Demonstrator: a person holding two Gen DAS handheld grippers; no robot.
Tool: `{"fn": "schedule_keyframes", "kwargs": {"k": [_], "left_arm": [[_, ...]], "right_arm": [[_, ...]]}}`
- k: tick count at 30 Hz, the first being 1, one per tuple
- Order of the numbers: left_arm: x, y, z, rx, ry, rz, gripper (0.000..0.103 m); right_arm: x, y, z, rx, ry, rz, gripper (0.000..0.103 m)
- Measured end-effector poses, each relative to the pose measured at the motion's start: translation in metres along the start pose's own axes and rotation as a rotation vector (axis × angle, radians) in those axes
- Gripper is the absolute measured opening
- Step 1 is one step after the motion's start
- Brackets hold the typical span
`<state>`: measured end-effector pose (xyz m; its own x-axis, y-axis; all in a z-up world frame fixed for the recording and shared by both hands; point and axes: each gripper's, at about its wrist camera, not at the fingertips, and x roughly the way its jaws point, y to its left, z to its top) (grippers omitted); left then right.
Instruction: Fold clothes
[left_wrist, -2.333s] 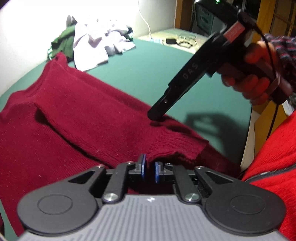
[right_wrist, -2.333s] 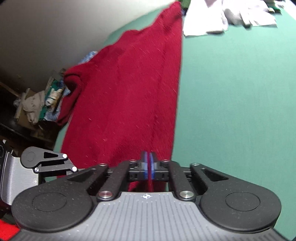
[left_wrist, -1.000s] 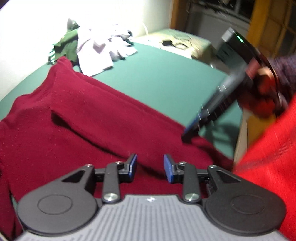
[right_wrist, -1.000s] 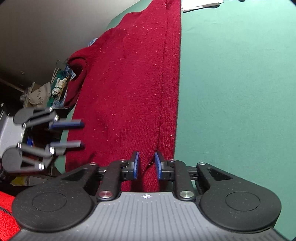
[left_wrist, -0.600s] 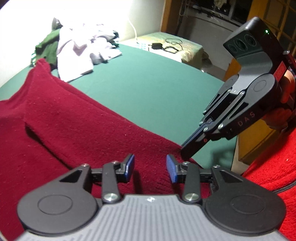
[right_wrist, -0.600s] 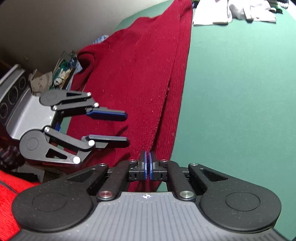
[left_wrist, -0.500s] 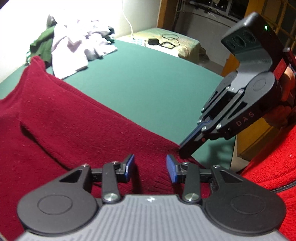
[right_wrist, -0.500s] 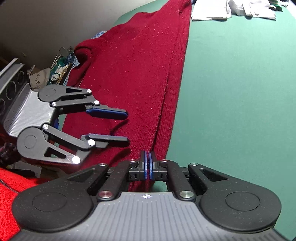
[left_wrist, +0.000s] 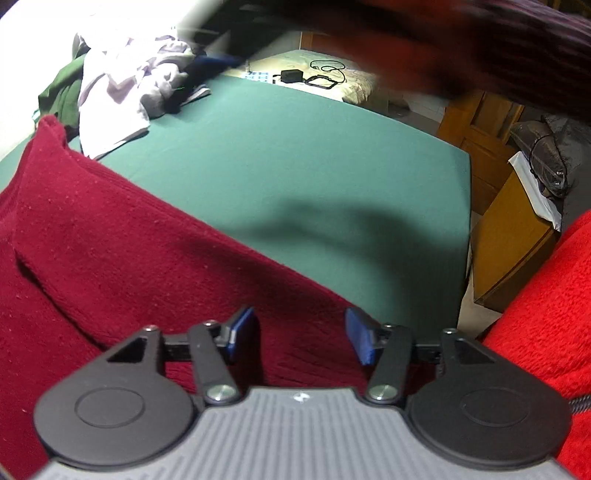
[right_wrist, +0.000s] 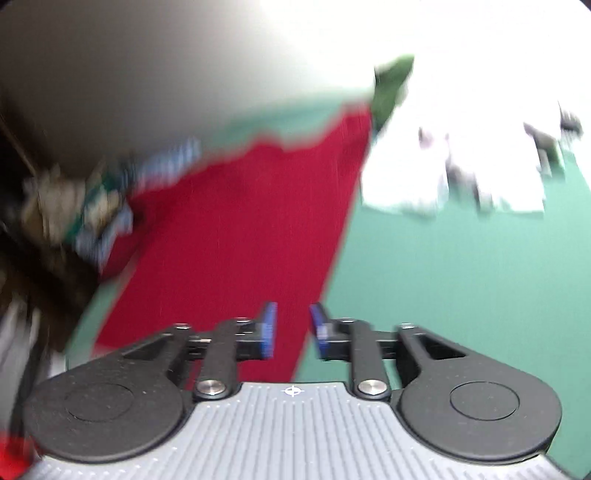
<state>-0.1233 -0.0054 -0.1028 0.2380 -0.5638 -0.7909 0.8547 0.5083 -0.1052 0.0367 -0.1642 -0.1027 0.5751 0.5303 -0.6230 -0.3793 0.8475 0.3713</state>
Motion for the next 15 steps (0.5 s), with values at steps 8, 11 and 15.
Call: {"fn": "schedule_keyframes", "kwargs": {"k": [8,11,15], "left_arm": [[0.001,-0.007,-0.001,-0.045,0.001,0.022,0.061],[0.001,-0.002,-0.001,-0.086,-0.002,0.025,0.060],[0.002,-0.002,0.000,-0.125,-0.001,0.032,0.061]], "right_arm": [[0.114,-0.042,0.066,0.103,-0.093,-0.024,0.048],[0.137,-0.045,0.079,0.118,-0.040,0.049,0.044],[0.148,-0.055,0.095,0.180,-0.029,0.108,0.042]]}}
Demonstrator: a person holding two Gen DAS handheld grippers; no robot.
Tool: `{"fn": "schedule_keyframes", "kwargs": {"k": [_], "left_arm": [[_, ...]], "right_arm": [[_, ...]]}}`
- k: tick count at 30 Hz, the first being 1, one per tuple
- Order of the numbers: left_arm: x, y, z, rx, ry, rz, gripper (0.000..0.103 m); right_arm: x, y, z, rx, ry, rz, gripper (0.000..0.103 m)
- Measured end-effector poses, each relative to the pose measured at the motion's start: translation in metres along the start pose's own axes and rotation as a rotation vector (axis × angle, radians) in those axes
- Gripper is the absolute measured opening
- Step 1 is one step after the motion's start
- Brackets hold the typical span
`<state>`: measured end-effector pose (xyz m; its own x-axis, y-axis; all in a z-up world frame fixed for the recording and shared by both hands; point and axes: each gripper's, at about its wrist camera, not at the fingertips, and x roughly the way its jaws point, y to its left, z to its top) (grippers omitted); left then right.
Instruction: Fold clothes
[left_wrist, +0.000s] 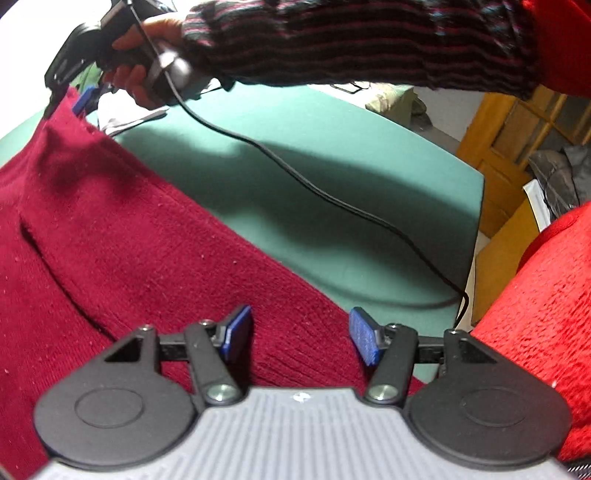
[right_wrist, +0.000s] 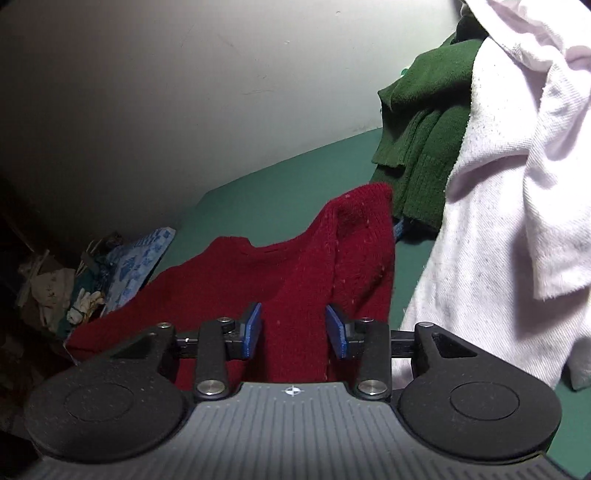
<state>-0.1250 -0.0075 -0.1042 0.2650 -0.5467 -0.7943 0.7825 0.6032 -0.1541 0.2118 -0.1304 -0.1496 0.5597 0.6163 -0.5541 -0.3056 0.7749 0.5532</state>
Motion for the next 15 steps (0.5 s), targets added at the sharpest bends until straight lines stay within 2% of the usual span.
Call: {"fn": "schedule_keyframes", "kwargs": {"k": [3,5,6,7,10,12,15], "left_arm": [[0.001,-0.002,0.002,-0.004,0.009,0.012,0.061],[0.002,-0.003,0.003,-0.007,0.015,0.018,0.062],[0.002,-0.004,0.004,-0.009,0.017,0.021,0.062],[0.002,-0.004,0.004,-0.011,0.019,0.025,0.062],[0.003,-0.005,0.004,-0.018,0.024,0.033,0.062],[0.003,-0.005,0.004,-0.023,0.029,0.036,0.064],[0.005,-0.007,0.006,-0.024,0.039,0.041,0.066]], "right_arm": [[0.014,-0.011,0.018,0.032,-0.004,-0.040,0.037],[0.025,-0.015,0.026,0.028,0.027,-0.077,0.010],[0.027,-0.016,0.030,0.020,0.037,-0.079,0.006],[0.025,-0.014,0.033,0.010,0.031,-0.062,0.006],[0.008,-0.011,0.043,0.024,-0.059,0.087,0.005],[0.007,-0.011,0.047,0.041,-0.096,0.068,0.005],[0.024,-0.013,0.043,0.004,-0.071,-0.045,0.005]]}}
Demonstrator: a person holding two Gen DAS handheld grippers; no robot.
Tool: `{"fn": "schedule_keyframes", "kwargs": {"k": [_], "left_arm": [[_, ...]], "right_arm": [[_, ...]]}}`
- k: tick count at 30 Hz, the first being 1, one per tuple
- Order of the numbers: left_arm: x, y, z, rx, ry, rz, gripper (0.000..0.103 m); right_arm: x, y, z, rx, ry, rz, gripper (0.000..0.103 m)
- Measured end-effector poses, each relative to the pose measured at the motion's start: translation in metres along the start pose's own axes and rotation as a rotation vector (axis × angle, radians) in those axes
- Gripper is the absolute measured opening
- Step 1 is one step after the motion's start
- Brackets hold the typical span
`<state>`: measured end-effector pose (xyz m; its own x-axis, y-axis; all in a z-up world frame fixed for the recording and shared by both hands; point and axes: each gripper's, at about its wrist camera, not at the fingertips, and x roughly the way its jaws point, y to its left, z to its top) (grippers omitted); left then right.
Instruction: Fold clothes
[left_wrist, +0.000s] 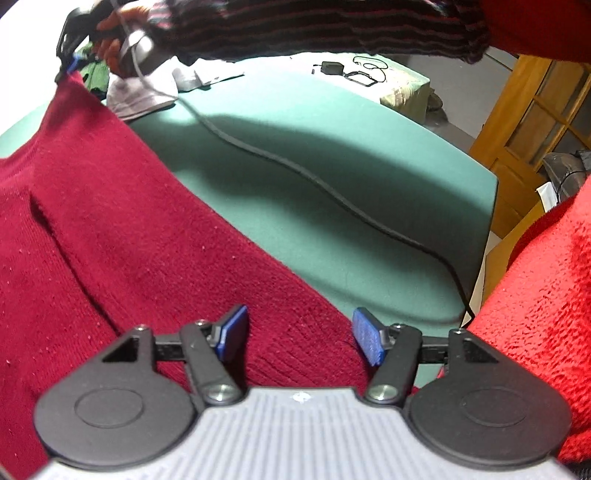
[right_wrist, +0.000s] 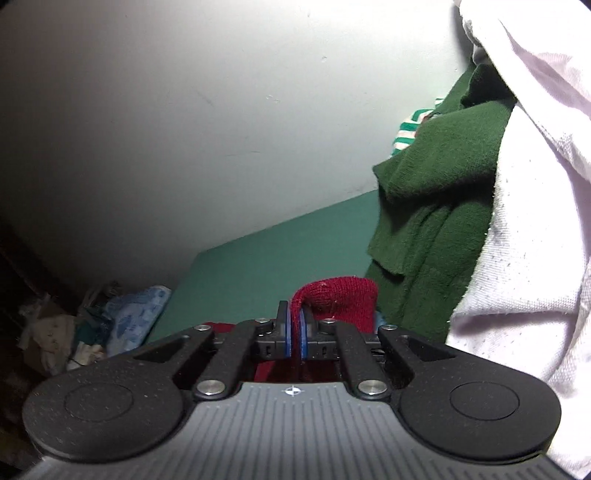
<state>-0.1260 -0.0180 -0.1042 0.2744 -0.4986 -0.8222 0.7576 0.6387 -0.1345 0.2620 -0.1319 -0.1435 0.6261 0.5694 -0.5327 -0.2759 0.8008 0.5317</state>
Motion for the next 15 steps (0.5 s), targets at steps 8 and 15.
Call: {"fn": "schedule_keyframes", "kwargs": {"k": [8,15], "left_arm": [[0.003,-0.001,0.002,-0.011,0.010,0.007,0.067],[0.002,0.002,0.003,-0.020,0.018,-0.006,0.069]], "right_arm": [[-0.018,-0.012,-0.011,0.004,0.035,0.014,0.038],[-0.041,-0.012,-0.034,-0.070,0.148,0.041,0.040]]}}
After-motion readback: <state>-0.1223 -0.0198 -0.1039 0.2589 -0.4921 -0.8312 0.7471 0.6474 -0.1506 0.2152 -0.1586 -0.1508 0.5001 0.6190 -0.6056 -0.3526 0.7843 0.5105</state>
